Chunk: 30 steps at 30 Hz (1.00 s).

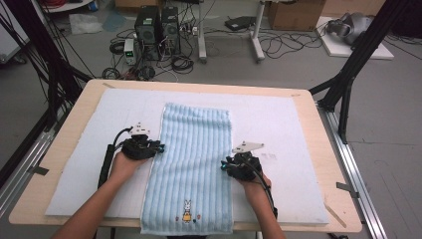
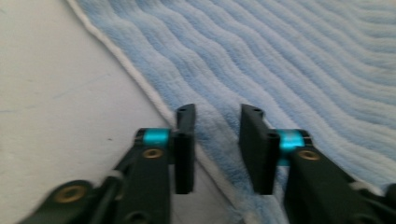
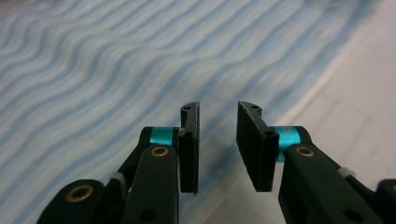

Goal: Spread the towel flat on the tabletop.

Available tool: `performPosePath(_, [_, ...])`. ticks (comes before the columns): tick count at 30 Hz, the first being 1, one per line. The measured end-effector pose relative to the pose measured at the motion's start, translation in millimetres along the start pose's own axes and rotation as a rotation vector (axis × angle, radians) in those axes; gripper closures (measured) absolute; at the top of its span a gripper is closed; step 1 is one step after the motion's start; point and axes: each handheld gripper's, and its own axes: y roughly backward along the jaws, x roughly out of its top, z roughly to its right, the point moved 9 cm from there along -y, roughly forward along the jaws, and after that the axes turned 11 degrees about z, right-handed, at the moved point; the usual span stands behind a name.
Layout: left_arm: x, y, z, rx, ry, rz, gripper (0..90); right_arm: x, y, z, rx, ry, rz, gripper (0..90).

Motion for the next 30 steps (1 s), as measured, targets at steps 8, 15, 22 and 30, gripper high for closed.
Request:
performPosePath(8, [0.8,-1.7,-6.5,0.067,0.056,0.023,87.3,-9.9,6.8,-8.0,0.028,0.053,-0.049,80.9])
performPosePath(15, [-8.4,21.9,2.2,0.032,0.106,0.037,57.7,-1.1,18.1,2.1,-0.011,-0.007,0.044,66.6])
performPosePath(22, [-25.2,46.7,27.6,-0.077,0.136,0.039,63.0,-7.1,25.5,-9.4,0.040,0.004,0.033,66.7])
performPosePath(30, [-37.9,60.4,53.1,-0.160,0.072,-0.001,86.2,-20.1,18.6,-25.1,0.097,0.052,-0.028,79.6])
